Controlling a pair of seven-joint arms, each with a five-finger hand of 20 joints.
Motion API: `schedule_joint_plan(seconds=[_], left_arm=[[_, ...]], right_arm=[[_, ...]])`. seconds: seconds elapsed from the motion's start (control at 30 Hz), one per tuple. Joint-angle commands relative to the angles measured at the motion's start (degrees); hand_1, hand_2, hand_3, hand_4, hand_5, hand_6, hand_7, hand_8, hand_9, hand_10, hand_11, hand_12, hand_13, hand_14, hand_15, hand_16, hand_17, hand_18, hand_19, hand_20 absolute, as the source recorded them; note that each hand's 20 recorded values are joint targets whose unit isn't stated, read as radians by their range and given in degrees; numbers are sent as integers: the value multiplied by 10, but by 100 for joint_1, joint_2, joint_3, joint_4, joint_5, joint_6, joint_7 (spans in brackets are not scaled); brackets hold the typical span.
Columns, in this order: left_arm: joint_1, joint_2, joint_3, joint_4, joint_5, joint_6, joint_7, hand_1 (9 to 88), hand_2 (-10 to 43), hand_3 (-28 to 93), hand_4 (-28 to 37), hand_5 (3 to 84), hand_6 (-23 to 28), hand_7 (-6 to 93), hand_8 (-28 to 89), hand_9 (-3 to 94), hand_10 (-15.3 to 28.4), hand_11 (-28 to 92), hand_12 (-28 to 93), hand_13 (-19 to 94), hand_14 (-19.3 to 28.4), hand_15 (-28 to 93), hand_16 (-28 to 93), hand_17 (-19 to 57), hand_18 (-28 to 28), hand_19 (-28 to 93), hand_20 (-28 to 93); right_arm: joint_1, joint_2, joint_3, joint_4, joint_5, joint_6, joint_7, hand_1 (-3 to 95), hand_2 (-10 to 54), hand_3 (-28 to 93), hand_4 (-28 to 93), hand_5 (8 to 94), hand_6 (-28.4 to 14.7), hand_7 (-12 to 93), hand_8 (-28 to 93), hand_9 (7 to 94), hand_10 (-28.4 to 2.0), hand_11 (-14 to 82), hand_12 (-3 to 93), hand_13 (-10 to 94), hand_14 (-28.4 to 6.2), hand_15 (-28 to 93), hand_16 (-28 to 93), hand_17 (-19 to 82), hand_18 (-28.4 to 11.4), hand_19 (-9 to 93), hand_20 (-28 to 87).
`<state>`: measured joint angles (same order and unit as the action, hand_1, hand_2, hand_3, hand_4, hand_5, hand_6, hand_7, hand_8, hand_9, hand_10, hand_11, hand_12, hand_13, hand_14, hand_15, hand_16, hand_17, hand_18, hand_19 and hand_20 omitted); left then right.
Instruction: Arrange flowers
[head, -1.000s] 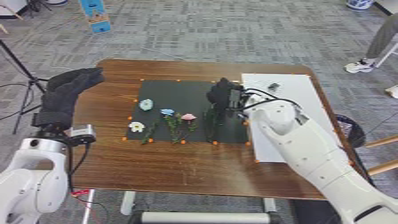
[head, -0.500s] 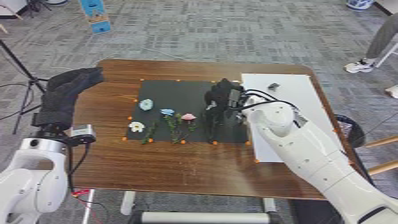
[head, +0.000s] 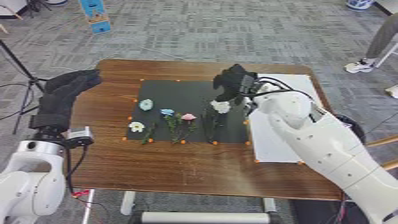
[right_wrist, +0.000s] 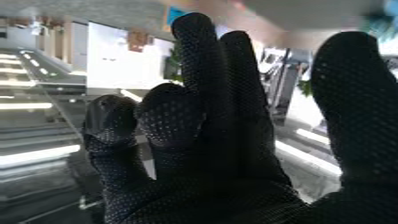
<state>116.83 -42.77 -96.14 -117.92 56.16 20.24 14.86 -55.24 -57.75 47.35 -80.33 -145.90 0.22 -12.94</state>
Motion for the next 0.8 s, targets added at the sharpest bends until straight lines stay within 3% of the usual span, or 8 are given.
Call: schedule_joint_plan(seconds=[0.03, 0.23, 0.43, 0.8], left_arm=[[74, -77, -57, -80, 18, -42, -7, 277, 114, 729, -261, 512, 21, 180, -95, 509, 127, 204, 102, 387, 142, 161, 1, 45, 128, 121, 176], [99, -86, -74, -91, 29, -27, -29, 277, 113, 730, -261, 512, 21, 179, -94, 509, 126, 205, 101, 387, 142, 162, 1, 45, 128, 120, 176], [40, -74, -30, -81, 46, -72, -54, 278, 113, 729, -262, 513, 21, 178, -94, 508, 127, 205, 102, 387, 142, 161, 0, 45, 128, 120, 176], [32, -100, 10, -91, 31, -104, -69, 279, 113, 728, -260, 513, 20, 179, -94, 508, 126, 204, 102, 387, 142, 162, 1, 44, 129, 125, 177]], right_arm=[[163, 253, 322, -196, -137, -132, 250, 280, -95, 694, -198, 602, 21, 219, -129, 765, -111, 130, 161, 734, -97, 696, 427, 334, -254, 789, 673], [158, 354, 541, -3, -540, -302, 626, 275, -95, 694, -203, 589, 10, 209, -123, 735, -113, 125, 163, 716, -108, 675, 419, 312, -256, 767, 670], [215, -98, 1037, 823, -1278, -627, 463, 248, -95, 694, -219, 533, -21, 174, -98, 641, -137, 96, 164, 664, -130, 613, 394, 285, -255, 733, 660], [86, -663, 1760, 1594, -2434, -955, 243, 244, -95, 677, -235, 517, -27, 162, -88, 628, -142, 91, 167, 659, -135, 624, 389, 283, -258, 733, 661]])
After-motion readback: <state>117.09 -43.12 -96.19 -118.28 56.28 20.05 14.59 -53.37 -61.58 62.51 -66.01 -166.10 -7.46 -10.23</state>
